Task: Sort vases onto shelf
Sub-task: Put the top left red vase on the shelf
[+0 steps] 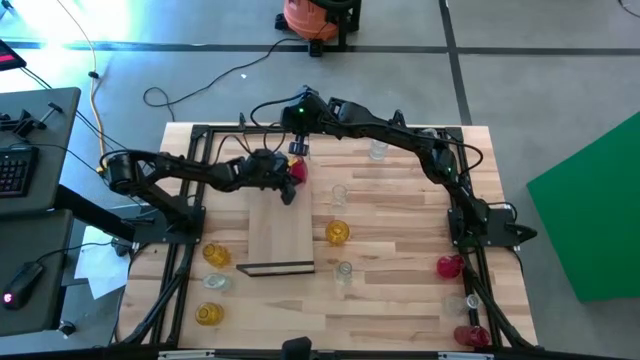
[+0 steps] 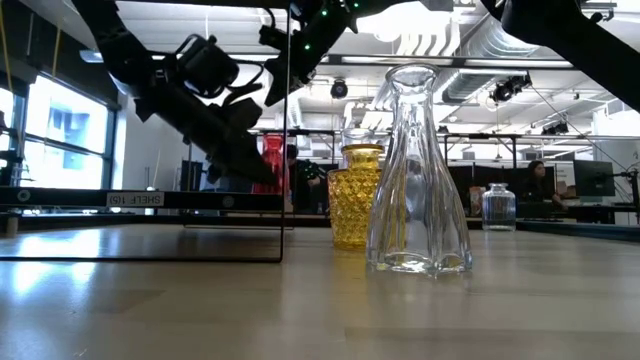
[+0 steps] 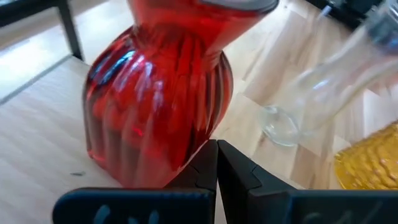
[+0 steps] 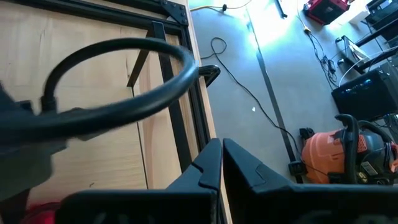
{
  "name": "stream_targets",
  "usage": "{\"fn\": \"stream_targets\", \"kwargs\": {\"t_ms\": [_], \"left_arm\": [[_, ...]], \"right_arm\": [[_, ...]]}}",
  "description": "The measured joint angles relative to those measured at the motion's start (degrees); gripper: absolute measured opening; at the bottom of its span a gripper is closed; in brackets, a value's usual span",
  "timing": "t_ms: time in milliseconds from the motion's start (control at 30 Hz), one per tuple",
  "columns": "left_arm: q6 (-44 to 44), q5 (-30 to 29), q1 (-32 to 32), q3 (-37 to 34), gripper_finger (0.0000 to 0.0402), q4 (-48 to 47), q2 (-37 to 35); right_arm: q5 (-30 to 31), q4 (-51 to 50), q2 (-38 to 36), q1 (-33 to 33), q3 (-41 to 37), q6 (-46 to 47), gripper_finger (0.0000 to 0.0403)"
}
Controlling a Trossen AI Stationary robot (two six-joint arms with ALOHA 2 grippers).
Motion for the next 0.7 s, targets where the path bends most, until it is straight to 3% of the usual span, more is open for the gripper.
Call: {"fn": "stream_targets", "kwargs": {"t_ms": [700], "left_arm": [[-0.1,-2.8,1.5,0.0,0.0,3.3,0.0]], "right_arm": [[-0.9,0.0,0.0,0.0,0.0,0.0,0.0]]}}
